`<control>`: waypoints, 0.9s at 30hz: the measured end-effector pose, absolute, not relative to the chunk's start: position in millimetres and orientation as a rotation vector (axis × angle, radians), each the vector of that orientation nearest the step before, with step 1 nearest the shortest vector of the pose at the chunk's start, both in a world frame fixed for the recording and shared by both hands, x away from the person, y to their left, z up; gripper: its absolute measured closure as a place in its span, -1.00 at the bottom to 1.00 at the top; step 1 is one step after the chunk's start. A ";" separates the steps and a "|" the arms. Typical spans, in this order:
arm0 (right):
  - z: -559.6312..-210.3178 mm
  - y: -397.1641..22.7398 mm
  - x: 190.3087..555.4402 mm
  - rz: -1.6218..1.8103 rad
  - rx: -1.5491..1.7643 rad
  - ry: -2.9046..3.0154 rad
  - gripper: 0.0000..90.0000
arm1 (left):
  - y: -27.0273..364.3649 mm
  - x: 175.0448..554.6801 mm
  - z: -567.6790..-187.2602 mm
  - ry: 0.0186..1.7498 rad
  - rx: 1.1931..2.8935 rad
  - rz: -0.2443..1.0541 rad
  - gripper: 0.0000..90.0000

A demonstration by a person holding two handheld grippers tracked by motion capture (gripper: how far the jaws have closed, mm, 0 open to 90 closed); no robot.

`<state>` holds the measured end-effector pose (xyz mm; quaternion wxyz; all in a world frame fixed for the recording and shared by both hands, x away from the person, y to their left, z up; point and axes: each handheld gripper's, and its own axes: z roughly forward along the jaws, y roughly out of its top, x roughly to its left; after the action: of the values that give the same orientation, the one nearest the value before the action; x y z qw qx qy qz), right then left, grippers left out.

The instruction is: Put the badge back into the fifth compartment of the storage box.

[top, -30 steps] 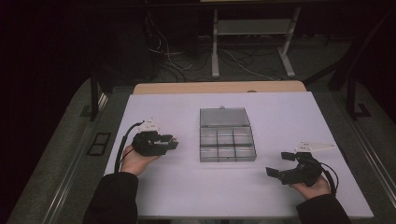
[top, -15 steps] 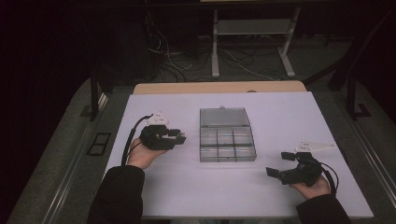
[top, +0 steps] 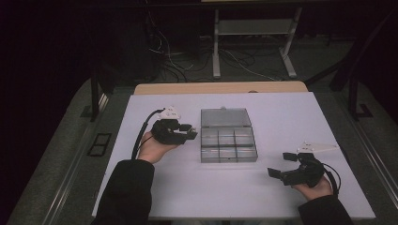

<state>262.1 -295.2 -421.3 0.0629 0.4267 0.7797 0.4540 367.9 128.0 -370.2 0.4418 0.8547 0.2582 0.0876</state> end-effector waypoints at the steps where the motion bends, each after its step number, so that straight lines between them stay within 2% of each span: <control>1: -421.3 -295.2 262.1 1.372 1.288 2.357 -0.99 | 125.8 369.0 -370.1 0.639 2.121 0.213 0.26; 27: -423.0 -295.7 262.2 1.353 1.274 2.370 -0.99 | 72.5 392.2 -373.8 0.569 2.145 0.175 0.26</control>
<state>262.2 -295.7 -423.0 0.0651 0.4221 0.7852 0.4484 392.2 72.5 -373.8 0.4418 0.8644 0.2294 0.0705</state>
